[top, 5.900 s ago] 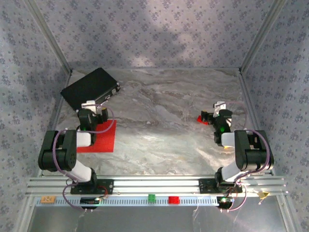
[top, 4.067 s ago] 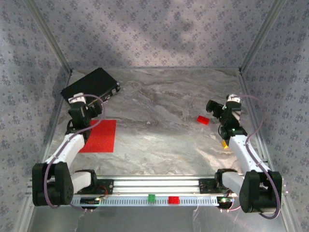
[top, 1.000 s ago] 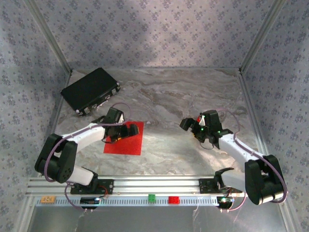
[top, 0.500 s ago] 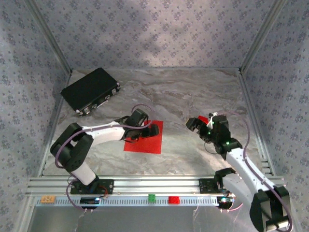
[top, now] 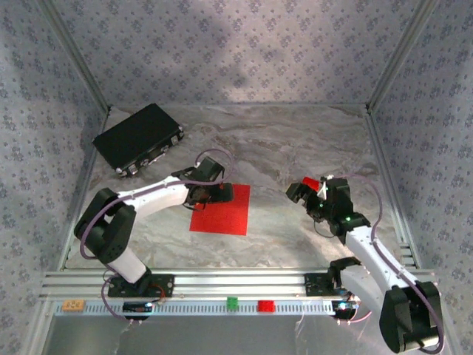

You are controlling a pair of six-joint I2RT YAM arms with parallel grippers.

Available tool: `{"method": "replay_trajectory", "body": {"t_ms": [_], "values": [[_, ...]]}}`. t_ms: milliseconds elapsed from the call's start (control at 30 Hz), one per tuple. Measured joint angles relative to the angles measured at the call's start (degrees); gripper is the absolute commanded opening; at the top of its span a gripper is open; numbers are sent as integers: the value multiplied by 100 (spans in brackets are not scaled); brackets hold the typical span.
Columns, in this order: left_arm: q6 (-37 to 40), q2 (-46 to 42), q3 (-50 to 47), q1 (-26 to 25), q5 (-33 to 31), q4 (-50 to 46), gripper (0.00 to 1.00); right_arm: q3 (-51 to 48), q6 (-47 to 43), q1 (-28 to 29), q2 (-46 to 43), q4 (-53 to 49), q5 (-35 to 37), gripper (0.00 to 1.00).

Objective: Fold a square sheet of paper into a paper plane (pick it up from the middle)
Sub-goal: Move the square sheet of paper to the center of the table, then first fold the square sheet of paper in half at the center of the table.

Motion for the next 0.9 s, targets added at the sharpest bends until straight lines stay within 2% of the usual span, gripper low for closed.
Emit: {"method": "replay_trajectory", "body": {"t_ms": [300,400,900], "values": [[131,-238,-236,225,339,-17,100,210,-2,238,284,-66,20,99],[256,-179,-164,199,455,-201,96,308,-4,332,455,-142,44,99],[365,1078,1191,-208,420,-1687,100,708,-31,551,942,-372,166,99]]}}
